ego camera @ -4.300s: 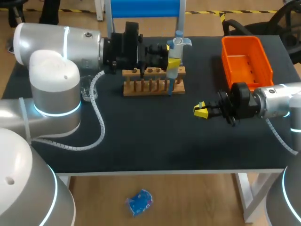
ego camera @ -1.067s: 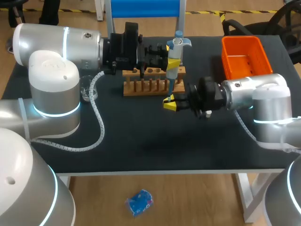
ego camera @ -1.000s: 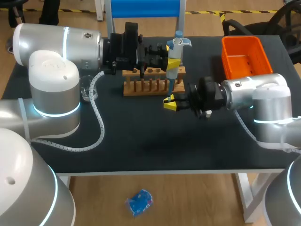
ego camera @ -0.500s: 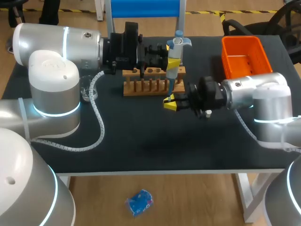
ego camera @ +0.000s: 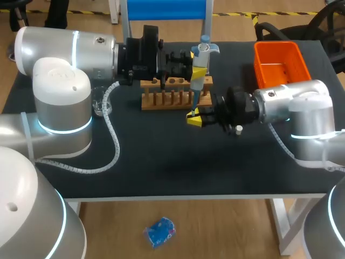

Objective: Invert the test tube, pick up the pipette, mount the tip to pipette, aspirate from beaker and dispense into the tube, eject the tip, return the pipette, and cap with the stopper.

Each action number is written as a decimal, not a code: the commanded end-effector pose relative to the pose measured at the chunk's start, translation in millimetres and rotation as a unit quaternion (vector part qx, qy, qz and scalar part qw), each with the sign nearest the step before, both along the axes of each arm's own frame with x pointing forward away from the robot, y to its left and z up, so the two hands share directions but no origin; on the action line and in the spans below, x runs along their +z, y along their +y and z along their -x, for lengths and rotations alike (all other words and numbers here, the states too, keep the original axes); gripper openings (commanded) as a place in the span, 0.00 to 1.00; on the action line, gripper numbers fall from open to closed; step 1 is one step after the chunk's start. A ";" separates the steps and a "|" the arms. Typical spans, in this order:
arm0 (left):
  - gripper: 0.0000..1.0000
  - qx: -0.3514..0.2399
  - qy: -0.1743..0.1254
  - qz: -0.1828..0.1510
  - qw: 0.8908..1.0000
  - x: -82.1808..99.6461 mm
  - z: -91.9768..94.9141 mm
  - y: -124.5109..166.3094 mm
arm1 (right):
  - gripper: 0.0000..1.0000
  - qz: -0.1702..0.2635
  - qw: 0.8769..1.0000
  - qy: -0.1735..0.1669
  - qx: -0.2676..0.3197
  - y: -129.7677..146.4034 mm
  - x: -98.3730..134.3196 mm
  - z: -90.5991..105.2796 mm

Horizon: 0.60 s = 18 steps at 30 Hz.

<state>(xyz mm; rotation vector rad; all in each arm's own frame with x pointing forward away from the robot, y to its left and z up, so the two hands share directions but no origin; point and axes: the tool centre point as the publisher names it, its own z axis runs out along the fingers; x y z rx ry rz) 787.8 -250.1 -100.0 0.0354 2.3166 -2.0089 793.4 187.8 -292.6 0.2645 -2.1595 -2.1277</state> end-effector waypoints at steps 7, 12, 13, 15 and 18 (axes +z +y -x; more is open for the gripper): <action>0.00 0.001 -0.001 0.002 1.000 -0.8 0.7 0.2 | 0.00 0.003 1.000 0.004 -0.001 -2.7 -2.3 1.2; 0.00 0.001 -0.001 0.002 1.000 -0.8 0.7 0.2 | 0.00 0.003 1.000 0.005 -0.003 -4.9 -2.7 2.2; 0.00 0.001 -0.001 0.002 1.000 -0.8 0.7 0.2 | 0.00 0.003 1.000 0.004 -0.003 -5.4 -2.0 1.9; 0.00 0.001 -0.001 0.002 1.000 -0.8 0.7 0.2 | 0.00 0.003 1.000 0.002 -0.003 -5.6 -0.2 1.7; 0.00 0.001 -0.001 0.002 1.000 -0.8 0.7 0.2 | 0.00 0.004 1.000 0.000 -0.002 -5.6 1.4 0.8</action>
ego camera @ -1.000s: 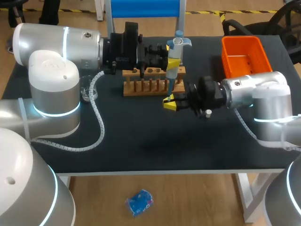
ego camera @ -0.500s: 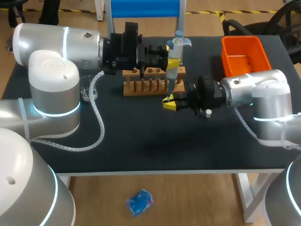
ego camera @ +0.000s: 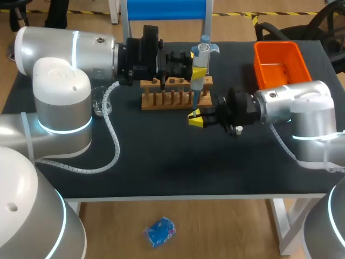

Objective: Invert the test tube, pick up the pipette, mount the tip to pipette, aspirate from beaker and dispense into the tube, eject the tip, return the pipette, and cap with the stopper.

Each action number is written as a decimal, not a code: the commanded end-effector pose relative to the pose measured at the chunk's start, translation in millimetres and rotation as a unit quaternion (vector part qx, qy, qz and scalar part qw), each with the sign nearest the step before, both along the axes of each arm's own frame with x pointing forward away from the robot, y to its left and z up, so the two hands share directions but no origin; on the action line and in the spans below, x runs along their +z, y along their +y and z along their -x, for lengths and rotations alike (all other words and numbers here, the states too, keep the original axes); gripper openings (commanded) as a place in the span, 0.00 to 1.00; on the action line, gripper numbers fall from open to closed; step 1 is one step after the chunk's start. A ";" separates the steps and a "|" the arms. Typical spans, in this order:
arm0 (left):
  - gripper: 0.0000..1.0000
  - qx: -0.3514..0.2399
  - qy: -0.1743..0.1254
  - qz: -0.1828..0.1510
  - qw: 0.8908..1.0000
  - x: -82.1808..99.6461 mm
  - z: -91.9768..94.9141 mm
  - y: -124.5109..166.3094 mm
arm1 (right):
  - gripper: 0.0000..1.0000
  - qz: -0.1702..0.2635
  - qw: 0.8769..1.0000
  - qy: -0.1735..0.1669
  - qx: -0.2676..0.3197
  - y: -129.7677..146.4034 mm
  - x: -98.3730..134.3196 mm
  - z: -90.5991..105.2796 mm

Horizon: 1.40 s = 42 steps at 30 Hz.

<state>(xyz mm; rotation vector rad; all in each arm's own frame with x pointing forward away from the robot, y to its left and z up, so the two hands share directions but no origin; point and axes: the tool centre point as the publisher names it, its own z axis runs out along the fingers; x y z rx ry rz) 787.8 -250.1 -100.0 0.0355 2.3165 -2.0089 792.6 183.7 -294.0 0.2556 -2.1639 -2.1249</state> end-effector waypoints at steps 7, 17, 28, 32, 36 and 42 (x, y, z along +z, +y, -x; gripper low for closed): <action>0.00 0.001 -0.001 0.002 1.000 -0.8 0.7 0.2 | 0.00 0.006 1.000 -0.005 0.004 -0.7 5.6 -0.3; 0.00 0.001 -0.001 0.002 1.000 -0.8 0.7 0.2 | 0.00 0.014 1.000 0.000 0.010 2.0 3.8 0.7; 0.00 0.001 -0.001 0.002 1.000 -0.8 0.7 0.2 | 0.00 0.022 1.000 0.005 0.016 3.5 2.0 0.8; 0.00 0.001 -0.001 0.002 1.000 -0.8 0.7 0.2 | 0.00 0.024 1.000 0.004 0.016 3.6 2.4 0.9; 0.00 0.001 -0.001 0.002 1.000 -0.8 0.7 0.2 | 0.00 0.022 1.000 0.003 0.013 1.0 1.9 1.1; 0.00 0.001 -0.001 0.002 1.000 -0.8 0.7 0.2 | 0.00 0.020 1.000 0.002 0.009 -1.2 0.3 2.4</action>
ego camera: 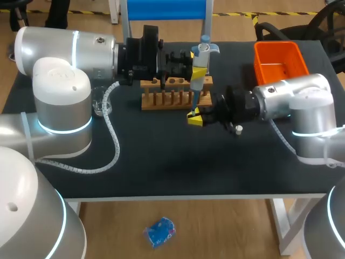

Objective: Invert the test tube, pick up the pipette, mount the tip to pipette, aspirate from beaker and dispense into the tube, eject the tip, return the pipette, and cap with the stopper.

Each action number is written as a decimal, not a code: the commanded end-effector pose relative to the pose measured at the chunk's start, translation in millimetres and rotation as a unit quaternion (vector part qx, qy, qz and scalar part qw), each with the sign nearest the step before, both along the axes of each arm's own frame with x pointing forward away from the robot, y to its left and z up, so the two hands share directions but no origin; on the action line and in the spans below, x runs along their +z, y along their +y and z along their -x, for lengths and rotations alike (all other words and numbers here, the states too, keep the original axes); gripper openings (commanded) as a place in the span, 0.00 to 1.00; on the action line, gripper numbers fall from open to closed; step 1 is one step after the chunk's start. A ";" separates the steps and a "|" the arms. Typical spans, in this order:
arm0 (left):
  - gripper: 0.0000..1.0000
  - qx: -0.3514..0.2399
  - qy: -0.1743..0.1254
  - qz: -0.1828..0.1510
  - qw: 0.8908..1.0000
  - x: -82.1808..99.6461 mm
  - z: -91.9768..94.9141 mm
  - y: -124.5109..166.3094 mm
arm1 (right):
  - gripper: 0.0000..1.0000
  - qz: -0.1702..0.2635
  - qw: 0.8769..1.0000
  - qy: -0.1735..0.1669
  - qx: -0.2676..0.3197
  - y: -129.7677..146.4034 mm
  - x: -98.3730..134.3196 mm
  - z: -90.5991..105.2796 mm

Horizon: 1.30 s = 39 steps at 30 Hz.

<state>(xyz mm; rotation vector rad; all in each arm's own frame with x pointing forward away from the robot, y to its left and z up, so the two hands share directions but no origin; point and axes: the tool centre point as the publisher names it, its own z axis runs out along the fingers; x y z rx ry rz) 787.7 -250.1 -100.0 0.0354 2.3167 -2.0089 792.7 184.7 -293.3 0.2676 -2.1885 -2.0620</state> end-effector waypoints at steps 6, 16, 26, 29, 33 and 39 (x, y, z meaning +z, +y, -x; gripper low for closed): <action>0.00 0.001 -0.001 0.002 1.000 -0.9 0.6 0.2 | 0.00 -0.006 1.000 -0.002 -0.002 -1.9 2.0 1.4; 0.00 0.001 -0.001 0.002 1.000 -0.9 0.6 0.2 | 0.00 -0.004 1.000 -0.003 0.005 1.5 4.3 0.0; 0.00 0.001 -0.001 0.002 1.000 -0.9 0.6 0.2 | 0.00 0.007 1.000 0.002 0.011 1.6 2.9 0.9; 0.00 0.001 -0.001 0.002 1.000 -0.9 0.6 0.2 | 0.00 0.009 1.000 0.003 0.012 1.8 2.9 0.8; 0.00 0.001 -0.001 0.002 1.000 -0.9 0.6 0.2 | 0.00 0.015 1.000 -0.004 0.015 3.1 4.4 0.9; 0.00 0.001 -0.001 0.002 1.000 -0.9 0.6 0.2 | 0.00 0.024 0.999 -0.013 0.018 3.0 3.3 5.0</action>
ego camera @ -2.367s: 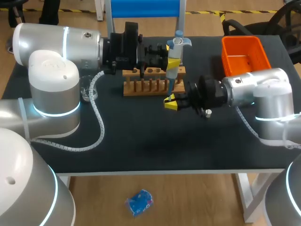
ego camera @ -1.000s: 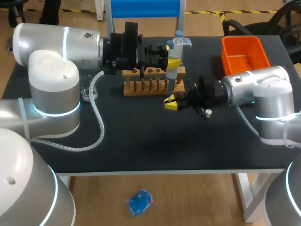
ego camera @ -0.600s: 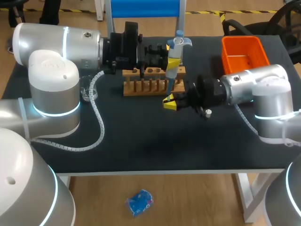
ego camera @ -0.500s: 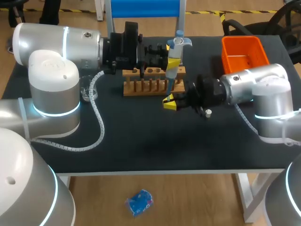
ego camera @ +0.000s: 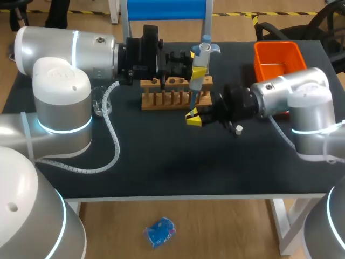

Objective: Invert the test tube, pick up the pipette, mount the tip to pipette, aspirate from beaker and dispense into the tube, eject the tip, return the pipette, and cap with the stopper.

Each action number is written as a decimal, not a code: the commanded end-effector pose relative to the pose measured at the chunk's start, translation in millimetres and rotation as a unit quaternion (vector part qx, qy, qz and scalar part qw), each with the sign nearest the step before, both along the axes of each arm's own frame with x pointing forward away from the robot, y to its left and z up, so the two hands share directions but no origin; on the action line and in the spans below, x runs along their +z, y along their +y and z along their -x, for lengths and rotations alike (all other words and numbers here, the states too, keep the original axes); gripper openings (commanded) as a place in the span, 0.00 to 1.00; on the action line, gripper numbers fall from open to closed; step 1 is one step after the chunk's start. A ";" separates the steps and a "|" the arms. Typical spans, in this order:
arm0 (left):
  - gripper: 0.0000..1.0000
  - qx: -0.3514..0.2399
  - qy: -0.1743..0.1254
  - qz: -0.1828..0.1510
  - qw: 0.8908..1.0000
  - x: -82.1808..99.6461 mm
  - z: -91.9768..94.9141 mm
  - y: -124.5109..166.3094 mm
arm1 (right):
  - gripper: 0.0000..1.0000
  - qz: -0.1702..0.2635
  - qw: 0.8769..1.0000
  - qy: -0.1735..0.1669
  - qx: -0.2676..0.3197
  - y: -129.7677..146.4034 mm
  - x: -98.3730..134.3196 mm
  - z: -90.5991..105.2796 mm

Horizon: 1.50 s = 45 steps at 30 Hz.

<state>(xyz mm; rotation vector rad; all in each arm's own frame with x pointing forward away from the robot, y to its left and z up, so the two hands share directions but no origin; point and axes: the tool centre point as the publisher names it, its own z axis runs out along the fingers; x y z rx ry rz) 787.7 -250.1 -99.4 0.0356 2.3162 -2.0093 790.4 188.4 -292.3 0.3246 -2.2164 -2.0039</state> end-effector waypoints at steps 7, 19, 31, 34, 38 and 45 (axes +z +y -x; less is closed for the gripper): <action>0.00 0.001 -0.001 0.002 1.000 -1.5 0.7 0.2 | 0.00 0.010 1.000 -0.008 0.000 -2.0 0.6 6.7; 0.00 0.001 -0.001 0.002 1.000 -1.5 0.7 0.2 | 0.00 0.007 1.000 0.005 -0.006 -7.5 -3.8 6.9; 0.00 0.001 -0.001 0.002 1.000 -1.5 0.7 0.2 | 0.00 -0.004 1.000 0.018 -0.006 -2.9 -0.6 -2.1; 0.00 0.001 -0.001 0.002 1.000 -1.5 0.7 0.2 | 0.00 -0.004 1.000 0.017 -0.005 -2.7 0.0 -2.3; 0.00 0.001 -0.001 0.002 1.000 -1.5 0.7 0.2 | 0.00 -0.003 1.000 0.017 -0.004 -2.9 0.6 -2.6; 0.00 0.001 -0.001 0.002 1.000 -1.5 0.7 0.2 | 0.00 -0.001 1.000 0.024 -0.004 -3.7 -3.5 -5.7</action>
